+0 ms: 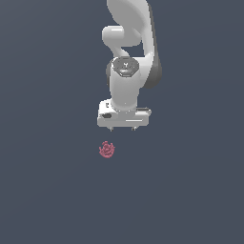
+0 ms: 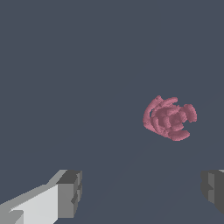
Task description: Pick up the object and move it to a goal position.
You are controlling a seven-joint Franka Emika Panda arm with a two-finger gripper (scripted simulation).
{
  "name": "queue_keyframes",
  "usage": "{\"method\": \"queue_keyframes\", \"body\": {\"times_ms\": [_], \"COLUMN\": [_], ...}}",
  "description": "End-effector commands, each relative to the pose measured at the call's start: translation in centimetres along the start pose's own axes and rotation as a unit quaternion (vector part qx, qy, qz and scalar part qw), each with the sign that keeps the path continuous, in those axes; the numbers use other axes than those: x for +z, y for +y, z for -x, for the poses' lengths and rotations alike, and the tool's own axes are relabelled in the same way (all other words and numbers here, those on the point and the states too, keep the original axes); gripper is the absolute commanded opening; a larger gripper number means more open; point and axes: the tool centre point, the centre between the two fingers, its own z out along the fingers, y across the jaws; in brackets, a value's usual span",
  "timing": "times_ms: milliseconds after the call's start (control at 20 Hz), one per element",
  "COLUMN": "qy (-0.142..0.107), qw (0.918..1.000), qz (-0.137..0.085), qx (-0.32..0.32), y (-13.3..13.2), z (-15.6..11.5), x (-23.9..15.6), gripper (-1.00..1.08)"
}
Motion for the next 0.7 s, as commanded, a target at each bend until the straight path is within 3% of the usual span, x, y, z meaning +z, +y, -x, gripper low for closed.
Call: {"method": "queue_keyframes", "body": {"times_ms": [0,650], "qy": [0.0,0.016], "qw": [1.0,0.9998], "qz": [0.0,0.011], "qx": [0.0,-0.003], "y": [0.0,1.1], "z": [0.0,-1.0], "x": [0.0,-2.2], "gripper": [1.0,1.0]}}
